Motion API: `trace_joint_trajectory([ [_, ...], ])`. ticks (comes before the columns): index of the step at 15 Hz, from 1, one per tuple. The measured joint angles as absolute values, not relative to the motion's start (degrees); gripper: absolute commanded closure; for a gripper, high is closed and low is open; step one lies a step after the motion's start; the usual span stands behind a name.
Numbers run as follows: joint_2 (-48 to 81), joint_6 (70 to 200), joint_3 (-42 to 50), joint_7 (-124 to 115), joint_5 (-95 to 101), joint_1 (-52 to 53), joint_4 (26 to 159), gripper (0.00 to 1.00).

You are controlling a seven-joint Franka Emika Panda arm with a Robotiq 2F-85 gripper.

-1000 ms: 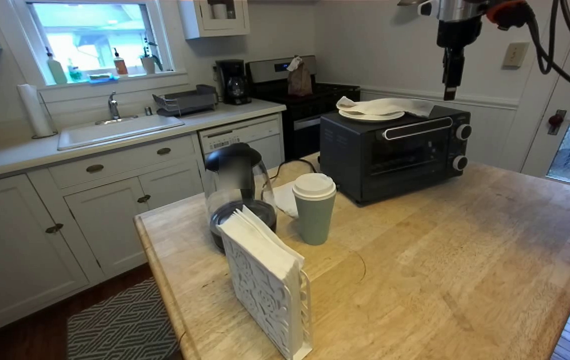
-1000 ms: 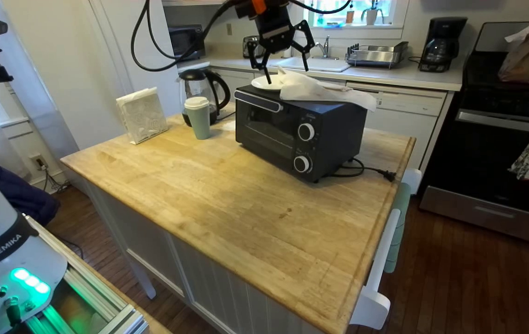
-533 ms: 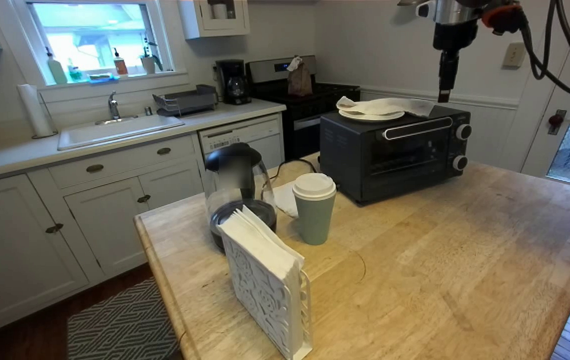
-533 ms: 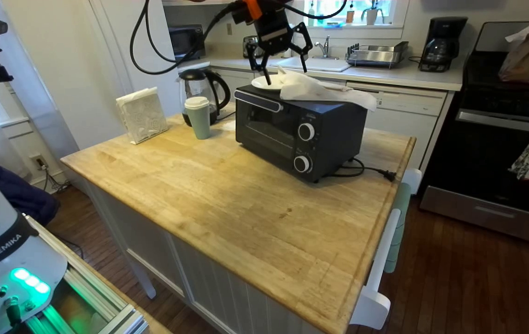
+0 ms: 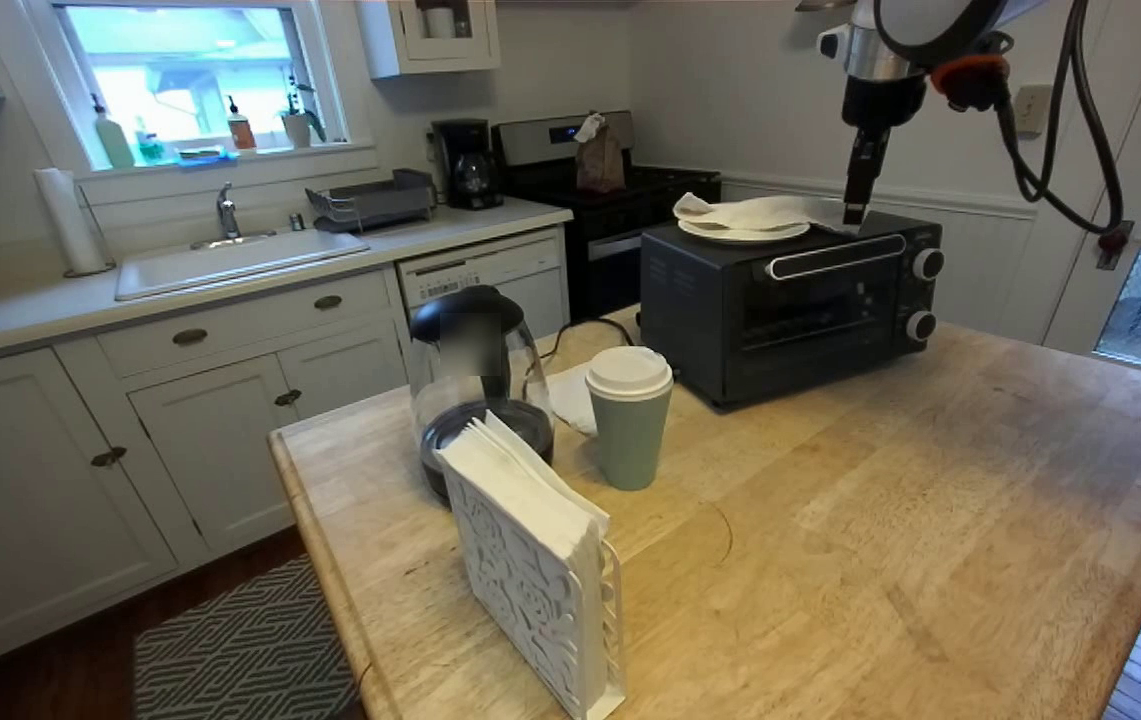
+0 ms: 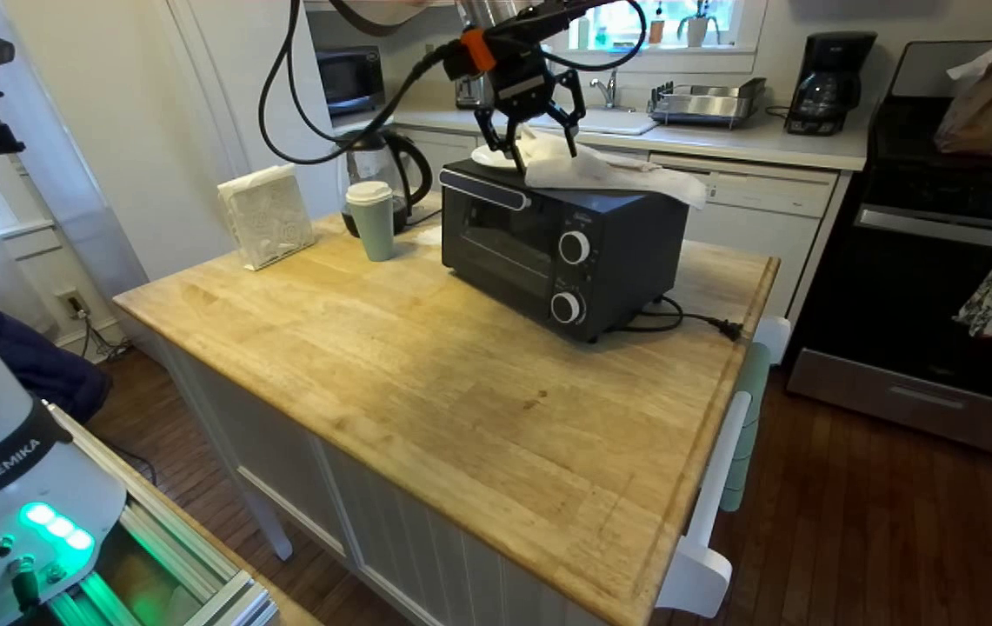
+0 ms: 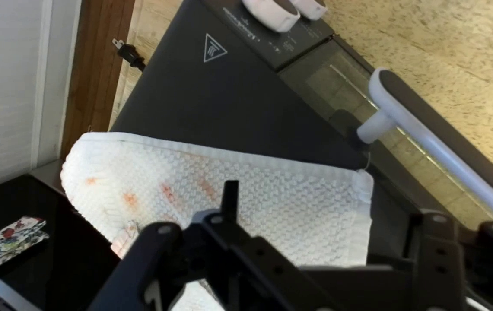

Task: Remove the towel from the plate which is on top of the oven and spread it on the table

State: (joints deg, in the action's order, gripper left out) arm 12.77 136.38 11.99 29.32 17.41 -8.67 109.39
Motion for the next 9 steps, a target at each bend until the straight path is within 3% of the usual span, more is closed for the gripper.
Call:
trace_joint_trajectory([
  [2, 13.0, 136.7, 11.4, 29.0, 17.4, -8.7, 109.4, 0.15],
  [9, 13.5, 136.8, 10.5, 28.8, 17.0, -8.9, 109.4, 0.28],
])
